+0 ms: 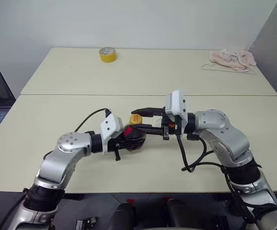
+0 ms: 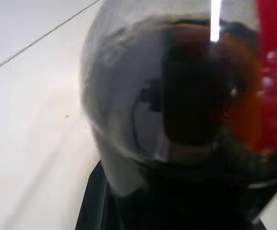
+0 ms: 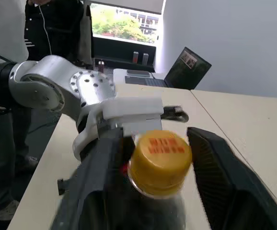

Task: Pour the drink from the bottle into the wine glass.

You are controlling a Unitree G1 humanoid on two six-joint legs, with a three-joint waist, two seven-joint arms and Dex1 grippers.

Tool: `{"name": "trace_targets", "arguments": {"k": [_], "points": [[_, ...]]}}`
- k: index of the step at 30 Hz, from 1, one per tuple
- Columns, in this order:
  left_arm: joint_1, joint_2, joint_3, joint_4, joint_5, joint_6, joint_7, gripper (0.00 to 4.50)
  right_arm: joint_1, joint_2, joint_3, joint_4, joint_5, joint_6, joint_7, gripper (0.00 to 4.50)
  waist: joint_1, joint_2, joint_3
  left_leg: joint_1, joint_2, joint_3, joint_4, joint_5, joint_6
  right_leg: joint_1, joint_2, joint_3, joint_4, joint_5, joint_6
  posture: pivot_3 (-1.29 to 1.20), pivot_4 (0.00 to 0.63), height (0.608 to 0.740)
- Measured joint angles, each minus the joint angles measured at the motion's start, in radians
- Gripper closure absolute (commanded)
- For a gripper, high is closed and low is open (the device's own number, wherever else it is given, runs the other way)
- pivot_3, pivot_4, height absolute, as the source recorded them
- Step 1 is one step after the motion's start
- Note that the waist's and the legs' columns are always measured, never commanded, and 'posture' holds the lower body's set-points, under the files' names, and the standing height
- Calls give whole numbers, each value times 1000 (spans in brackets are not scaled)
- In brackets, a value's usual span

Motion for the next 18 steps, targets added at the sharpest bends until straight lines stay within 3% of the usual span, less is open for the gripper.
{"name": "trace_targets", "arguments": {"k": [5, 10, 18], "points": [[39, -123, -9, -18, 25, 23, 169, 3627, 30, 64, -24, -31, 47, 52, -85, 0, 2, 0, 0, -1, 0, -1, 2, 0, 0, 0, 0, -1, 1, 0, 0, 0, 150, 740], [42, -241, 3, -6, 163, -41, 423, 3628, 39, 98, -90, -57, 56, 124, -247, 0, 5, 0, 0, -1, 0, -1, 4, 0, 0, 0, 0, -1, 1, 0, 0, 0, 150, 740], [34, -274, -11, 98, 430, -132, 691, 3628, 48, 203, -71, -40, -37, 145, -453, 0, 3, 0, 0, -1, 0, 0, 4, 0, 0, 0, 0, 0, 1, 0, 0, 0, 150, 740]]}}
